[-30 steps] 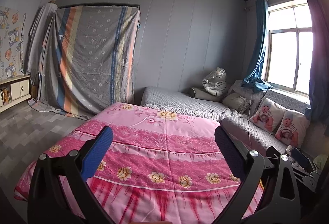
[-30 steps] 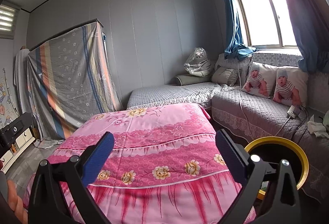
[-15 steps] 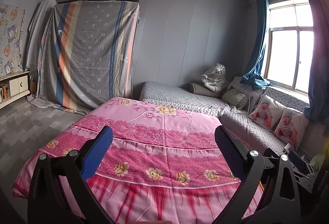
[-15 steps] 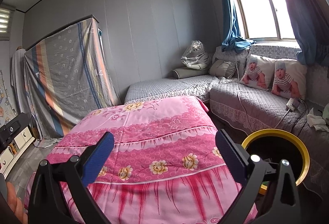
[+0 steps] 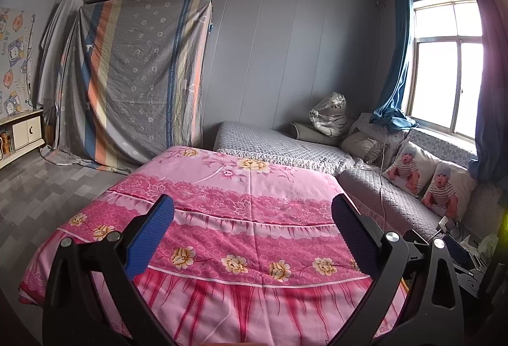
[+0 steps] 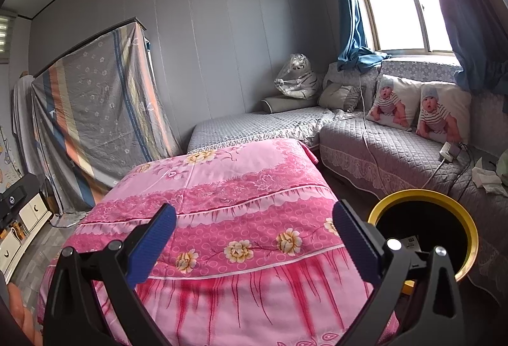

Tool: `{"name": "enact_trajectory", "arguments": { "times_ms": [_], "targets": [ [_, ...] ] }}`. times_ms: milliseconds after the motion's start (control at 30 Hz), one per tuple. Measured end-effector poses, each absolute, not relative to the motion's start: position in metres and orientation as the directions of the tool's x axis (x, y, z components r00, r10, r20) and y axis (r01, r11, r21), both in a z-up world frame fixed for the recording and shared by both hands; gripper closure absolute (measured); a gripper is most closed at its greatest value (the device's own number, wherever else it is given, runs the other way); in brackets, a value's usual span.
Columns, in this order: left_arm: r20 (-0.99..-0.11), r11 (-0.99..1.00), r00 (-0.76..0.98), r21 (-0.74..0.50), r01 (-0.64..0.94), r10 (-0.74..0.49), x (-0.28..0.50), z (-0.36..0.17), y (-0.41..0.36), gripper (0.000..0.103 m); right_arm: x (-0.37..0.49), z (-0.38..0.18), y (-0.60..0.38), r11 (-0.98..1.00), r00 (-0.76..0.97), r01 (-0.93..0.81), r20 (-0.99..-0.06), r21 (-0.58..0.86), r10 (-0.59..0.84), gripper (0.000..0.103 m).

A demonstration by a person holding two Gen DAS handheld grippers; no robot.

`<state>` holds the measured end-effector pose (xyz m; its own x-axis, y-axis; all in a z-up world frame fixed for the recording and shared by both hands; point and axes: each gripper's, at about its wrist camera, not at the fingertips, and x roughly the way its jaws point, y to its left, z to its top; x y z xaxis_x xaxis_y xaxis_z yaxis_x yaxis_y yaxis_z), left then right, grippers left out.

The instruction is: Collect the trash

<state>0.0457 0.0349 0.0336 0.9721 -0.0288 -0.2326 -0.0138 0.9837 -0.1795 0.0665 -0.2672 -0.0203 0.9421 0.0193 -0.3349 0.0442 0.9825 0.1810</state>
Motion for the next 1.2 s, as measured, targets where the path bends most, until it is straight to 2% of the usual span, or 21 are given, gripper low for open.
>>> {"name": "enact_trajectory", "arguments": {
  "times_ms": [1200],
  "targets": [
    [-0.252,0.984,0.966,-0.179,0.009,-0.054,0.056,0.026,0.031,0.008,0.077,-0.033,-0.269,0.982,0.920,0.057,-0.393,0.182,0.020,0.008]
  ]
}}
